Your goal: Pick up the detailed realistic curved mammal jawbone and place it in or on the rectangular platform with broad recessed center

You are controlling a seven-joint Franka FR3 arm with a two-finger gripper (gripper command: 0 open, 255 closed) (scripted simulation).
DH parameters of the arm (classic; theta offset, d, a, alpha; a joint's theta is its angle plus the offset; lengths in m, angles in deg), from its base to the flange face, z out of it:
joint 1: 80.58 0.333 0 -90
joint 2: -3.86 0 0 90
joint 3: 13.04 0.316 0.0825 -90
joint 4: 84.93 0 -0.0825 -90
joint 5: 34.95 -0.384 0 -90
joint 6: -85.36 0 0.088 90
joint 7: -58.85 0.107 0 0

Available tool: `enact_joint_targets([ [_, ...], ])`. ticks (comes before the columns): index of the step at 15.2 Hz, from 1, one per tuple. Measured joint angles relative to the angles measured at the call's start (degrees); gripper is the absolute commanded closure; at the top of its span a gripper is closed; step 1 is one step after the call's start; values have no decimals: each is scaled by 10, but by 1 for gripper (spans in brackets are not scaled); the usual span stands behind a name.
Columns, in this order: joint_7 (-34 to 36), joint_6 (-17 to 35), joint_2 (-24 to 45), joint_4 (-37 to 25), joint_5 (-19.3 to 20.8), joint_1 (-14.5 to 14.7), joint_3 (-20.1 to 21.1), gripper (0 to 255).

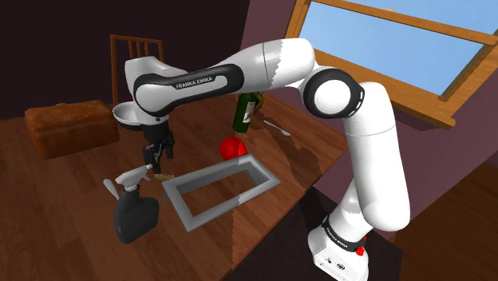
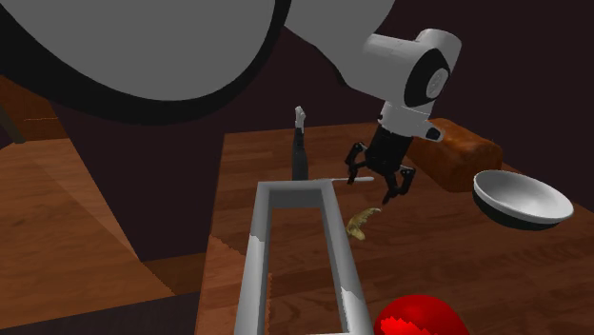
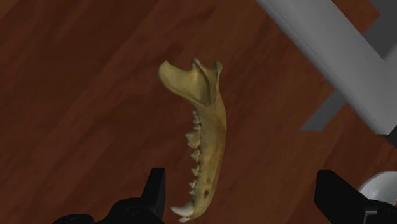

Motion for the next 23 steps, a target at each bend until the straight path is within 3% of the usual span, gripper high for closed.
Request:
enact_joint_targets([
  [10,1,26,2,24,1,0,0,0],
  [11,1,26,2,24,1,0,0,255],
  [20,1,26,2,24,1,0,0,255],
  [21,1,26,2,24,1,0,0,0],
  [22,1,26,2,24,1,0,0,0],
  [23,-18,57,-25,71,2,-12,4,0],
])
